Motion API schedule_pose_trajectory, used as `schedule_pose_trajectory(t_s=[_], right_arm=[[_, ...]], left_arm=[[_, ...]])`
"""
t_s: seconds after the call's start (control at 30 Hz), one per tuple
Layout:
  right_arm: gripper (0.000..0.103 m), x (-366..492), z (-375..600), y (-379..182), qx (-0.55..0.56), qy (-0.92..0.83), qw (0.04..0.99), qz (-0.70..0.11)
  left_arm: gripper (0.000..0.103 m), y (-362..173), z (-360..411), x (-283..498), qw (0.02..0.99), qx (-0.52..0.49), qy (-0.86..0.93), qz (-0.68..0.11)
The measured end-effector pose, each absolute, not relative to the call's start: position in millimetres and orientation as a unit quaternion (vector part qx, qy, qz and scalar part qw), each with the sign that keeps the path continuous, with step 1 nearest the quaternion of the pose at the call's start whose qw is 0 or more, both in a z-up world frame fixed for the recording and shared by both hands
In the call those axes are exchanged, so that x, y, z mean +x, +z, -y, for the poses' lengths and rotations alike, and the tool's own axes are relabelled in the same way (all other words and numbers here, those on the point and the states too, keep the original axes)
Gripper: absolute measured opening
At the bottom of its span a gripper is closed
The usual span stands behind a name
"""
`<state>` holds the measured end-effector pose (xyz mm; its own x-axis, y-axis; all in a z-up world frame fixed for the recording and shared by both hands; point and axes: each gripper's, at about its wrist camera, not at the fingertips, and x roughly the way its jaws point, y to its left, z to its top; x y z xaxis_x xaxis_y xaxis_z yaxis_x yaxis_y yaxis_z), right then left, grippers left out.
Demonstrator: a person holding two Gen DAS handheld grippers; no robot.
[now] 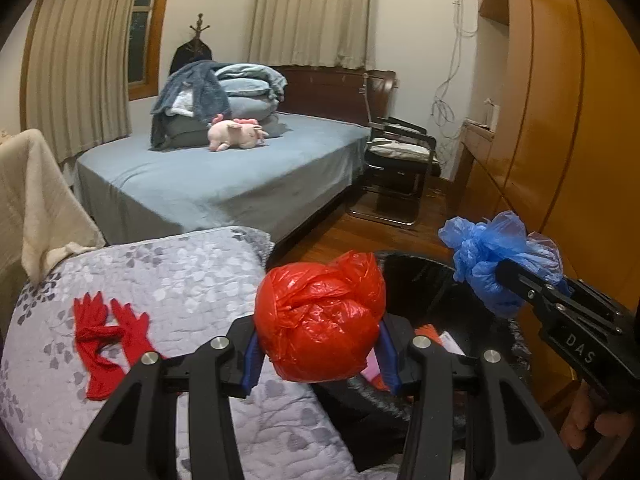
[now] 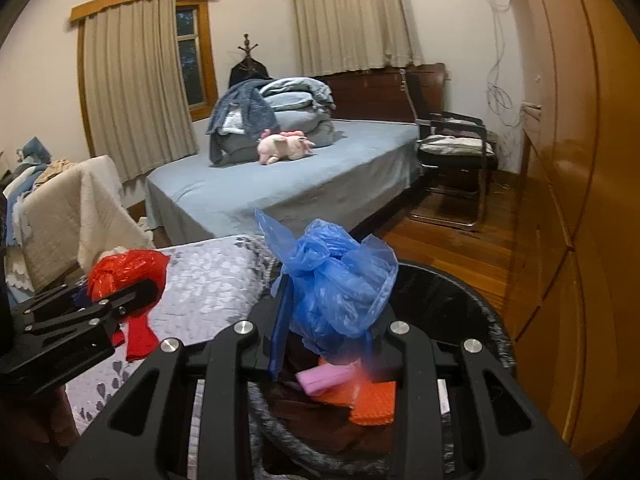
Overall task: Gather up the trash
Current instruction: 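Carry the red and blue plastic bags over the trash bin, then open both tools to drop the bags into the bin, then bring both open tools back over the red gloves on the quilt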
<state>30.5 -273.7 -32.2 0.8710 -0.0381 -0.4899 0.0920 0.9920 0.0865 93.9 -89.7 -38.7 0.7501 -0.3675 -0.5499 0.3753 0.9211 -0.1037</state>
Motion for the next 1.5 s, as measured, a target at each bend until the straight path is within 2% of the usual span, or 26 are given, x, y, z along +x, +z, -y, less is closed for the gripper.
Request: schedule_pose_trajectory(t_s=[0.47, 0.83, 0.93, 0.97, 1.0, 1.03, 1.07, 1.1, 1.17, 1.23, 1.33, 1.5], right_arm=[[0.028, 30.1, 312.6, -52.3, 0.058, -0.084, 0.957, -0.271], [0.028, 50.5, 336.8, -84.7, 0.061, -0.108, 0.944, -0.304], [0.037, 57.4, 340.4, -94.4, 0.059, -0.115, 0.939, -0.318], [0.049, 59.7, 342.1, -98.9, 0.058, -0.119, 0.937, -0.324], [0.055, 60.6, 342.6, -100.5, 0.059, -0.121, 0.935, -0.327], [0.062, 60.3, 343.3, -102.4, 0.059, -0.124, 0.935, -0.327], [0.065, 59.4, 344.2, -104.2, 0.059, -0.128, 0.935, -0.327], [0.068, 58.4, 344.8, -104.5, 0.057, -0.131, 0.934, -0.326], [0.084, 55.0, 345.4, -105.0, 0.053, -0.141, 0.935, -0.322], [0.092, 50.6, 346.7, -104.1, 0.050, -0.155, 0.936, -0.313], [0.097, 48.8, 347.4, -102.1, 0.054, -0.163, 0.935, -0.311], [0.098, 47.3, 339.7, -96.6, 0.050, -0.156, 0.937, -0.307]], left_arm=[[0.046, -50.0, 135.6, 101.7, 0.924, 0.011, -0.240, -0.296], [0.046, -86.4, 174.0, 136.4, 0.907, 0.019, -0.271, -0.322], [0.050, -94.5, 182.5, 144.9, 0.902, 0.024, -0.281, -0.329], [0.056, -97.3, 185.6, 147.9, 0.899, 0.025, -0.285, -0.332], [0.061, -99.3, 186.8, 150.3, 0.896, 0.023, -0.291, -0.336], [0.072, -101.2, 188.0, 153.2, 0.892, 0.020, -0.297, -0.342], [0.078, -102.6, 186.8, 155.3, 0.890, 0.014, -0.299, -0.345], [0.080, -103.6, 186.1, 155.2, 0.889, 0.010, -0.299, -0.346], [0.085, -102.6, 178.1, 156.6, 0.888, 0.000, -0.304, -0.345], [0.091, -99.8, 168.6, 156.8, 0.888, -0.013, -0.305, -0.344], [0.095, -94.9, 158.6, 157.0, 0.893, -0.021, -0.297, -0.338], [0.096, -85.2, 134.9, 153.1, 0.901, -0.029, -0.283, -0.327]])
